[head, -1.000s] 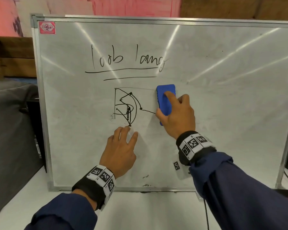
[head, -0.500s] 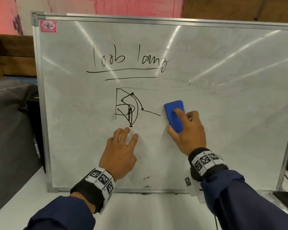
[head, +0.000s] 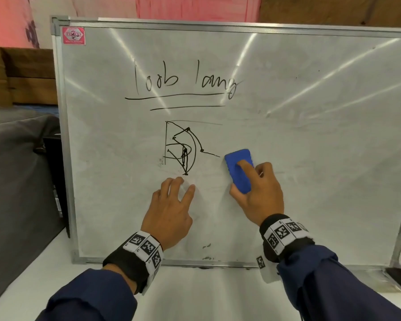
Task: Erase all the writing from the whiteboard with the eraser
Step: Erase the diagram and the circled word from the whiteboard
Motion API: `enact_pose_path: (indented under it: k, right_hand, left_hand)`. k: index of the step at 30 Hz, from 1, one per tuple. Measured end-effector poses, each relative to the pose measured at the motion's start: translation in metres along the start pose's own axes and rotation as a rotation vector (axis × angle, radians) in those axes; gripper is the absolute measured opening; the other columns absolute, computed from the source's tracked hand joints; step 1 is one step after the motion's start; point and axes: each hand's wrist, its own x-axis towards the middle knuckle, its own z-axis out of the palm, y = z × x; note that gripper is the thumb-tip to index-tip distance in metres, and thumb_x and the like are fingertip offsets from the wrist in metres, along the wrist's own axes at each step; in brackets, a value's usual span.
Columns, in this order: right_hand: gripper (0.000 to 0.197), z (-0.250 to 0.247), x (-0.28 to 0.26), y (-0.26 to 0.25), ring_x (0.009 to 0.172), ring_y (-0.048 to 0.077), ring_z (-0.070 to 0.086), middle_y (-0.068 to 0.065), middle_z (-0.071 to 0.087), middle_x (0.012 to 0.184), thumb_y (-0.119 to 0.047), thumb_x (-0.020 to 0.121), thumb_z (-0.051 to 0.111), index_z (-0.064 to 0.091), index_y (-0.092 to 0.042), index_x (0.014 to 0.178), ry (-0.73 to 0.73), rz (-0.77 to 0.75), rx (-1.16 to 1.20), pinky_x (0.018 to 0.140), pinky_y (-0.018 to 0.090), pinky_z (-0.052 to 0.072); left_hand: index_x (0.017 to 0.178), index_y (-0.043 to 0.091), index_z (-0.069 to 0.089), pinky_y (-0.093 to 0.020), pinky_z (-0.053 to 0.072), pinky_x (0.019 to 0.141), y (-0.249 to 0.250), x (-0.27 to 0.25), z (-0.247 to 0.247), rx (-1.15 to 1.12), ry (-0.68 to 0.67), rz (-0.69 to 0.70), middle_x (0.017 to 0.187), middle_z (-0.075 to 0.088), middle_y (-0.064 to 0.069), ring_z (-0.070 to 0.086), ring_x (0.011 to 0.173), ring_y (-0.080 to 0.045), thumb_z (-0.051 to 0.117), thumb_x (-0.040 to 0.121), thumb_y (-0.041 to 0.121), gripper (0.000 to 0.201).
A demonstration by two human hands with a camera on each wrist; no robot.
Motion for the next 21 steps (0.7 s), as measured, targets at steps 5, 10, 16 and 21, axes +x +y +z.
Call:
enact_pose_path:
  k: [5, 10, 16, 21]
  right_hand:
    - [0.051, 0.005, 0.003, -0.014, 0.067, 0.019, 0.042, -0.001, 0.036, 0.094, -0.040, 0.079, 0.075, 0.057, -0.029, 0.126, -0.080, -0.141, -0.066, 0.054, 0.026, 0.043]
    - [0.052, 0.004, 0.010, -0.025, 0.066, 0.020, 0.043, 0.000, 0.038, 0.093, -0.039, 0.079, 0.075, 0.058, -0.027, 0.126, -0.106, -0.212, -0.073, 0.052, 0.031, 0.050]
    - [0.054, 0.007, 0.013, -0.035, 0.068, 0.019, 0.044, -0.001, 0.037, 0.096, -0.040, 0.080, 0.075, 0.057, -0.027, 0.129, -0.098, -0.135, -0.015, 0.056, 0.030, 0.049]
    - [0.054, 0.014, 0.011, -0.039, 0.069, 0.018, 0.045, -0.002, 0.038, 0.094, -0.044, 0.077, 0.076, 0.058, -0.031, 0.126, -0.161, -0.172, -0.017, 0.054, 0.031, 0.051]
  left_hand:
    - [0.145, 0.019, 0.041, -0.046, 0.049, 0.096, -0.004, -0.001, -0.002, -0.008, 0.004, 0.002, 0.149, 0.035, -0.014, 0.032, 0.136, -0.036, 0.061, 0.083, 0.033, 0.067]
    - [0.146, 0.019, 0.038, -0.046, 0.048, 0.097, -0.012, -0.004, -0.002, -0.005, 0.023, -0.018, 0.151, 0.032, -0.014, 0.030, 0.138, -0.036, 0.059, 0.084, 0.034, 0.067]
    - [0.145, 0.020, 0.040, -0.044, 0.050, 0.093, -0.011, -0.006, 0.000, -0.036, 0.022, -0.040, 0.149, 0.032, -0.014, 0.033, 0.135, -0.036, 0.060, 0.083, 0.033, 0.067]
    - [0.138, 0.021, 0.044, -0.039, 0.055, 0.081, -0.007, -0.007, 0.000, -0.221, 0.122, -0.116, 0.140, 0.042, -0.008, 0.046, 0.122, -0.028, 0.061, 0.084, 0.031, 0.057]
